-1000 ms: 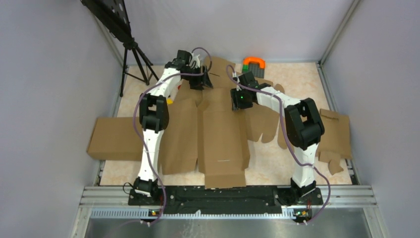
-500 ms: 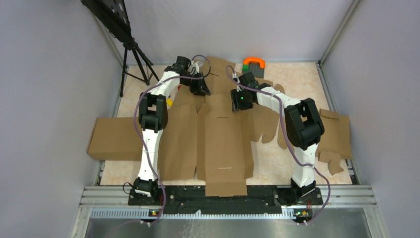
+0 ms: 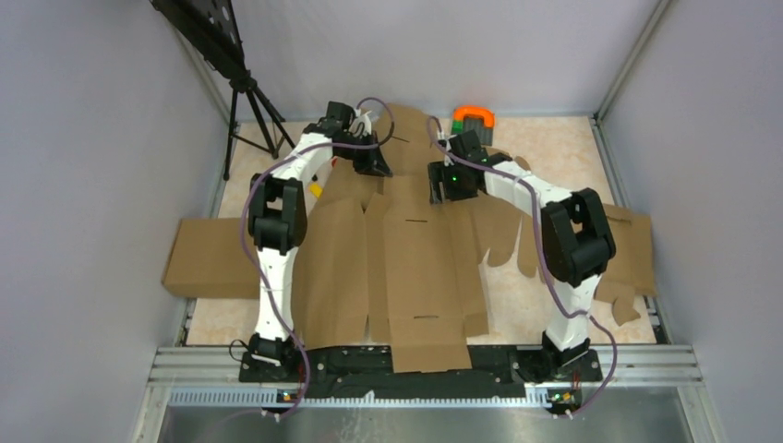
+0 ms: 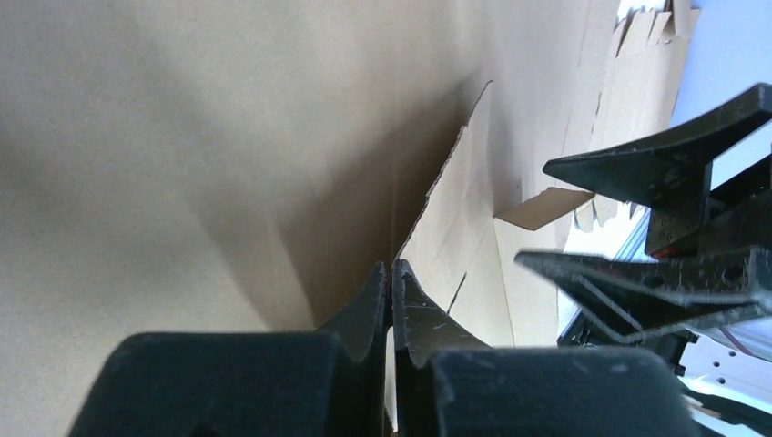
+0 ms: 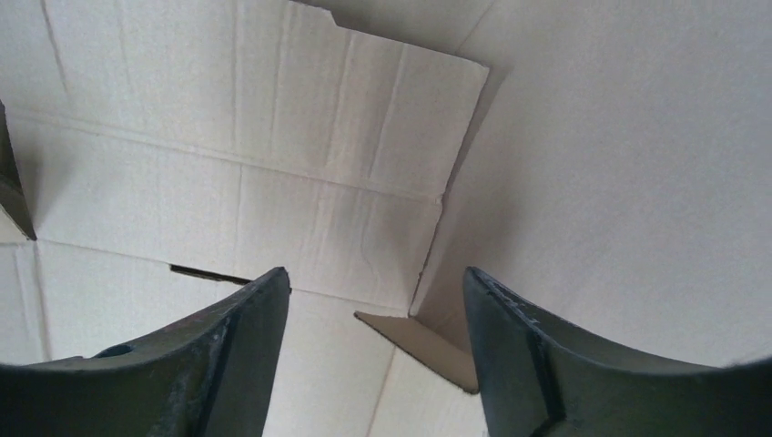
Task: Fold the paper box
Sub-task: Fold the paper box at the center of the board.
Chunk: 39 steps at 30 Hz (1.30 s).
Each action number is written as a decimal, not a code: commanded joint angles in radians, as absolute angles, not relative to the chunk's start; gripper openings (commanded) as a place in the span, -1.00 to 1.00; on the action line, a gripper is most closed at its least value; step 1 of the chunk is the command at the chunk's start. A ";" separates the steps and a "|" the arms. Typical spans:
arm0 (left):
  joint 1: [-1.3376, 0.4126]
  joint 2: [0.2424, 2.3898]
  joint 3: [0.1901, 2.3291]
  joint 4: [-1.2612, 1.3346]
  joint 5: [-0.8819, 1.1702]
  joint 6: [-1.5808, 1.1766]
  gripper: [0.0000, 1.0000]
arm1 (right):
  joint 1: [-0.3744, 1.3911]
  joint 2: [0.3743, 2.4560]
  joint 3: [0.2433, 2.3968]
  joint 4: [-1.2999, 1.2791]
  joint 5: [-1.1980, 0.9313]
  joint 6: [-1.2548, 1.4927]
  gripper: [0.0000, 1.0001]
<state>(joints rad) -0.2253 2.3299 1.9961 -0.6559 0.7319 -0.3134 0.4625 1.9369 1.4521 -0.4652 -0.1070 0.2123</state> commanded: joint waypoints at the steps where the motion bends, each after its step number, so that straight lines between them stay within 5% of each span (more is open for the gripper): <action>1: -0.229 2.255 1.985 -0.588 0.718 -0.311 -1.00 | 0.452 1.836 1.436 -0.461 -0.071 0.244 0.64; 3: -0.229 2.242 1.968 -0.566 0.716 -0.308 -1.00 | 0.437 1.797 1.403 -0.454 -0.064 0.267 0.81; 12: -0.237 2.201 1.922 -0.479 0.643 -0.275 -1.00 | 0.425 1.576 1.217 -0.434 -0.089 0.315 0.85; 16: -0.249 2.193 1.917 -0.462 0.625 -0.252 -1.00 | 0.506 1.486 1.129 -0.421 -0.083 0.320 0.51; 20: -0.267 2.185 1.916 -0.453 0.608 -0.229 -1.00 | 0.591 1.511 1.088 -0.392 -0.146 0.361 -0.44; 23: -0.275 2.178 1.913 -0.452 0.595 -0.219 -1.00 | 0.629 1.569 1.083 -0.365 -0.158 0.387 -0.88; 34: -0.296 2.055 1.734 -0.370 0.582 -0.204 -1.00 | 0.661 1.744 1.093 -0.314 -0.182 0.400 -0.92; 39: -0.296 2.053 1.698 -0.370 0.677 -0.252 -0.78 | 0.660 1.776 1.093 -0.310 -0.183 0.399 -0.93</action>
